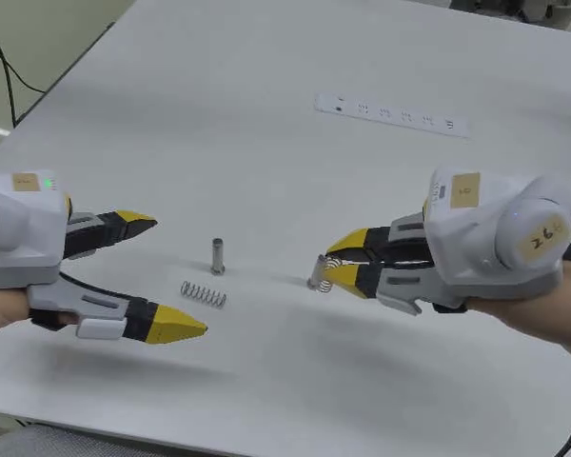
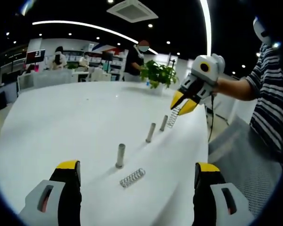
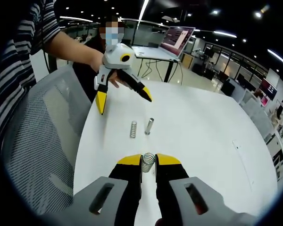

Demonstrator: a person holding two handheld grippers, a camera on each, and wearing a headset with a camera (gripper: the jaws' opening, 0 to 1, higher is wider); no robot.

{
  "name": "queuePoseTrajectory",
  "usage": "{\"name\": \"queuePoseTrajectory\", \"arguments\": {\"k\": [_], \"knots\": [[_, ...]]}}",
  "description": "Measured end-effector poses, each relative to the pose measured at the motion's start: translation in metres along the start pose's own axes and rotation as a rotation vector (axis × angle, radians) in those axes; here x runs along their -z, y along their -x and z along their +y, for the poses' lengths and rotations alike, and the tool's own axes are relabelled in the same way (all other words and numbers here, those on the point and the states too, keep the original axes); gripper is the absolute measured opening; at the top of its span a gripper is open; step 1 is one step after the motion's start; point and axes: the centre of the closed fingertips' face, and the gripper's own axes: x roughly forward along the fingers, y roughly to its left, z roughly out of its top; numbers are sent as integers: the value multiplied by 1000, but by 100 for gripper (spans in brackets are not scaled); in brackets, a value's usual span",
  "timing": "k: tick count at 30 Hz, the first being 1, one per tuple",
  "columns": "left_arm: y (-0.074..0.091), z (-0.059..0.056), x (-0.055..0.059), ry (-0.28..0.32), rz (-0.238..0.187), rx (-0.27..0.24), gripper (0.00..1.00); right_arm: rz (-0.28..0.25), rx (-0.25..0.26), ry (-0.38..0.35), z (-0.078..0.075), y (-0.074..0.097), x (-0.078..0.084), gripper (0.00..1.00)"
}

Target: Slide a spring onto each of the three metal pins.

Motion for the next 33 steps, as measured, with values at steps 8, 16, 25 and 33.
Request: {"name": "queuePoseTrajectory", "arguments": {"k": [8,16,25,33], "knots": [[2,1,1,6,-6,-8,98,2,64,-47,-22,-1,3,7],[2,1,2,10,-7,-11,98,-9,100,-106,-36,-3,5,7],[5,1,1,15,-14,-17,98,-11,104,-132,-38,-8,5,7],[7,4,1,25,-22,-26,98,-13,99,-152,-37,-10,5,7]]}}
